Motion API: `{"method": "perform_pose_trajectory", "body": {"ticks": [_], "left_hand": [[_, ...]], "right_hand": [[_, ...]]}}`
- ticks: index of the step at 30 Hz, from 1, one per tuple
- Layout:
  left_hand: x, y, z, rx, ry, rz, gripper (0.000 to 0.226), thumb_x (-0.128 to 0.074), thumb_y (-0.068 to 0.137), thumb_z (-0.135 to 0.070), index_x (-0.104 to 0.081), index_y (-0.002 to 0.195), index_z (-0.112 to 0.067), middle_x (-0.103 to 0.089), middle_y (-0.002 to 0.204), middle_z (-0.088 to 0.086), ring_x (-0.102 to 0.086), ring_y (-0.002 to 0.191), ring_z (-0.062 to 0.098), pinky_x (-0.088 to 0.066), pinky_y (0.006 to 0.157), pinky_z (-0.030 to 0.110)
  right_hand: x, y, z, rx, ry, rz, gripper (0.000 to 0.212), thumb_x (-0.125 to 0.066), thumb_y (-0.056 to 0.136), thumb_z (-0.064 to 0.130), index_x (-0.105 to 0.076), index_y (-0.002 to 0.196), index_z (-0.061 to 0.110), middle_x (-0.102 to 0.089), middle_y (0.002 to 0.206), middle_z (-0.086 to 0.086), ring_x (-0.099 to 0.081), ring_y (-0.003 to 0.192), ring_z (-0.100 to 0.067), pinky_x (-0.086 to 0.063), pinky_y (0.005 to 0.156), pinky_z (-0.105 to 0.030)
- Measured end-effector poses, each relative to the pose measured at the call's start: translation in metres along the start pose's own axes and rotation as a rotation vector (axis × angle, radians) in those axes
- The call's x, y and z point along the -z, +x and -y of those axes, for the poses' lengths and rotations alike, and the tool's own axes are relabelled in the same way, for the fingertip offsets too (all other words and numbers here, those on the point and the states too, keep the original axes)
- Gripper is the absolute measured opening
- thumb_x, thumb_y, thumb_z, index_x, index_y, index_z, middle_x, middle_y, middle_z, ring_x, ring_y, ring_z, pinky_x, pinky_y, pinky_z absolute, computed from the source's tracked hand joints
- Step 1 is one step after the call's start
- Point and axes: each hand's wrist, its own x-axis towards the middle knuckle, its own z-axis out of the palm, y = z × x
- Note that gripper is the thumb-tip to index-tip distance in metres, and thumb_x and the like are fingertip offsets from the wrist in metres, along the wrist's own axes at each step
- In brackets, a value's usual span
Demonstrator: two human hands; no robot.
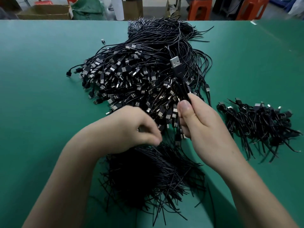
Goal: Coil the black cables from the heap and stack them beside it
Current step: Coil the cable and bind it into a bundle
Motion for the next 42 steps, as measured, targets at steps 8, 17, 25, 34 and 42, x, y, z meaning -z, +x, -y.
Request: {"method": "perform_pose_trajectory", "body": {"ticks": [8, 17, 25, 34, 42], "left_hand": [[-0.011, 0.003, -0.007, 0.248, 0.221, 0.098, 0.009, -0.084, 0.082, -0.04, -0.078, 0.076, -0.038, -0.072, 0.074, -0.028, -0.066, 0.073, -0.007, -0.057, 0.077, 0.023], [-0.005, -0.001, -0.003, 0.166, 0.204, -0.041, 0.014, -0.068, 0.092, -0.034, -0.072, 0.079, -0.033, -0.072, 0.078, -0.017, -0.067, 0.079, 0.0, -0.058, 0.08, 0.03], [0.006, -0.007, -0.004, -0.008, -0.218, -0.531, 0.014, -0.068, 0.091, -0.015, -0.064, 0.078, -0.018, -0.071, 0.067, 0.003, -0.06, 0.056, 0.014, -0.055, 0.058, 0.028], [-0.009, 0.0, -0.032, -0.228, -0.699, -0.509, 0.009, -0.062, 0.093, -0.011, -0.06, 0.085, -0.008, -0.08, 0.102, 0.004, -0.078, 0.093, 0.024, -0.064, 0.081, 0.031], [-0.004, -0.003, -0.034, -0.29, -0.718, -0.425, 0.007, -0.064, 0.097, -0.013, -0.068, 0.092, -0.012, -0.081, 0.1, -0.003, -0.076, 0.103, 0.022, -0.06, 0.088, 0.034]], "right_hand": [[0.005, 0.0, 0.0, 0.019, 0.052, -0.018, 0.037, -0.035, 0.106, 0.046, -0.045, 0.08, 0.022, -0.044, 0.065, 0.011, -0.037, 0.059, -0.011, -0.04, 0.057, -0.049], [0.008, 0.003, -0.003, 0.011, 0.052, -0.032, 0.039, -0.034, 0.103, 0.048, -0.044, 0.081, 0.018, -0.044, 0.063, 0.012, -0.036, 0.06, -0.012, -0.037, 0.058, -0.044], [0.006, 0.003, -0.004, -0.006, 0.12, 0.036, 0.036, -0.036, 0.105, 0.043, -0.044, 0.079, 0.018, -0.044, 0.062, 0.012, -0.04, 0.055, -0.009, -0.036, 0.053, -0.031], [0.0, -0.001, 0.006, -0.099, 0.53, 0.155, 0.034, -0.035, 0.111, 0.027, -0.044, 0.083, 0.009, -0.039, 0.061, 0.001, -0.039, 0.05, -0.016, -0.035, 0.047, -0.022], [0.004, -0.001, 0.008, -0.127, 0.702, 0.155, 0.033, -0.036, 0.11, 0.029, -0.046, 0.084, 0.011, -0.039, 0.061, 0.004, -0.034, 0.048, -0.013, -0.032, 0.048, -0.018]]}}
